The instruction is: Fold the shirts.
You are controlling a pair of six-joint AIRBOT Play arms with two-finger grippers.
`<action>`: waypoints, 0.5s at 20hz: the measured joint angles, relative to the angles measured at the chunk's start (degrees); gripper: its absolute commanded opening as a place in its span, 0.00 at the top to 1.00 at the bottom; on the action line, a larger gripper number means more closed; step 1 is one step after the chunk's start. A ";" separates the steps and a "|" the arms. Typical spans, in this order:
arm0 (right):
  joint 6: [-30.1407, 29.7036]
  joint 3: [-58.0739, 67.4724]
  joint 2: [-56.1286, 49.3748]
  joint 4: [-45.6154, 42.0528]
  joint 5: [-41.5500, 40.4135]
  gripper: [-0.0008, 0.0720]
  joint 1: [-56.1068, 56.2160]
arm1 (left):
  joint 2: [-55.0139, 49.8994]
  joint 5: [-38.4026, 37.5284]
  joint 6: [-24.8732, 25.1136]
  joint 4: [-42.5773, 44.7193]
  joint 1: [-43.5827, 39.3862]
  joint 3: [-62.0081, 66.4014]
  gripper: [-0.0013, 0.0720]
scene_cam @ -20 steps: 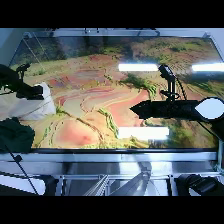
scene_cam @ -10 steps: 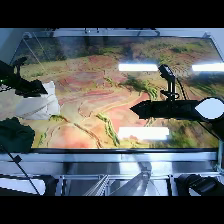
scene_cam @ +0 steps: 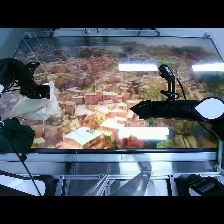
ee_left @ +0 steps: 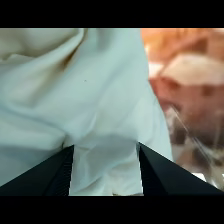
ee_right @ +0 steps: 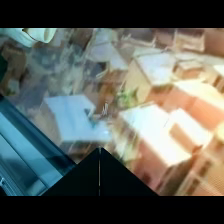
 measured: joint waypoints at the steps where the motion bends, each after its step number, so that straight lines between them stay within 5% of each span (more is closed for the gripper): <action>1: 0.00 0.00 0.00 -0.02 0.00 0.97 0.00 | -0.09 -0.66 -0.72 1.70 -0.15 -0.09 0.44; 2: 0.02 0.00 0.00 0.00 0.00 0.97 0.00 | -0.15 -1.46 -1.20 2.97 -0.28 -0.35 0.78; 3: 0.00 0.00 0.00 0.00 0.00 0.97 0.00 | -0.24 -1.95 -1.51 3.82 -0.42 -0.72 0.96; 7: 0.02 0.00 0.00 -0.02 0.00 0.97 0.00 | -0.31 -2.78 -1.73 4.33 -1.01 -2.82 0.96; 10: 0.02 0.00 0.00 -0.02 0.00 0.97 0.00 | 1.20 -2.19 1.55 -4.39 -2.99 -2.14 0.96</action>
